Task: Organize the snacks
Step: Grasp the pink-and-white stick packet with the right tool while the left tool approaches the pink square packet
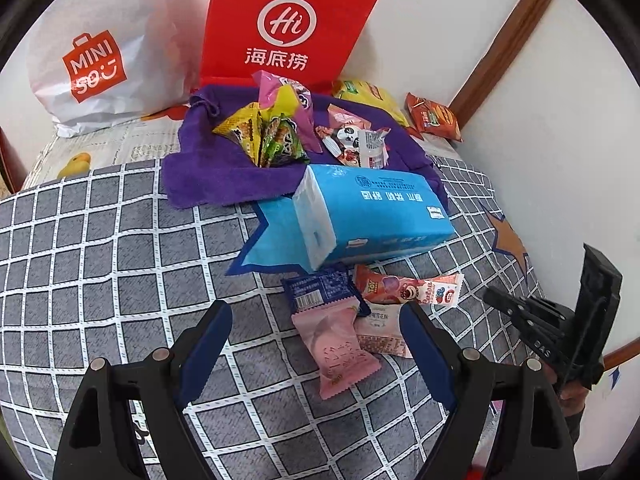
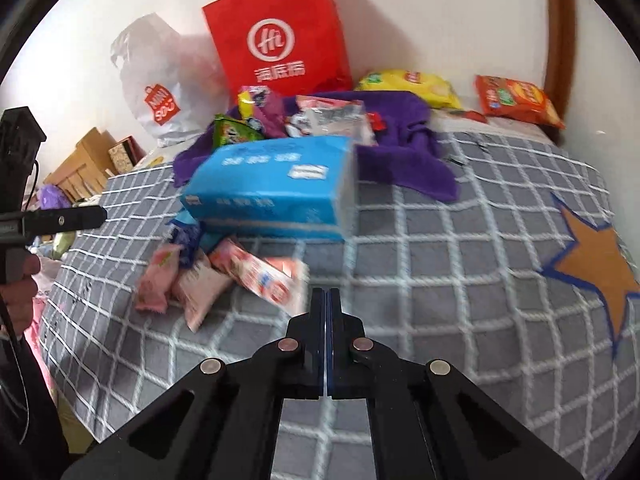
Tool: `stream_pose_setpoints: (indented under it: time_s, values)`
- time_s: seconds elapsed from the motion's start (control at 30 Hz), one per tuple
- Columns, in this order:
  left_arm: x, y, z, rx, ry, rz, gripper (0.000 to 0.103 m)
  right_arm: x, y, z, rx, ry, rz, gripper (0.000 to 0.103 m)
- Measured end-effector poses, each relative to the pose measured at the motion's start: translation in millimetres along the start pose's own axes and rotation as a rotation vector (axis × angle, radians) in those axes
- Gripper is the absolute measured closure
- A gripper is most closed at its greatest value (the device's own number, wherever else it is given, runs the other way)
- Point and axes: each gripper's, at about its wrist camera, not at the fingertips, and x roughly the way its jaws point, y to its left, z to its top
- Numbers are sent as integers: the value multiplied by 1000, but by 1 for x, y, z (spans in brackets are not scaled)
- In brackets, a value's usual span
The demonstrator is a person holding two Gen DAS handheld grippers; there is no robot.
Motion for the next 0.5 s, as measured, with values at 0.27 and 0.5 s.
stream_pose_setpoints:
  time_s: [0.27, 0.5]
  values:
    - [1, -6, 0, -4, 0, 6, 18, -8, 7, 6, -53, -31, 3, 75]
    - [-11, 13, -5, -50, -6, 63, 18, 21, 50, 35, -144, -64, 67, 68]
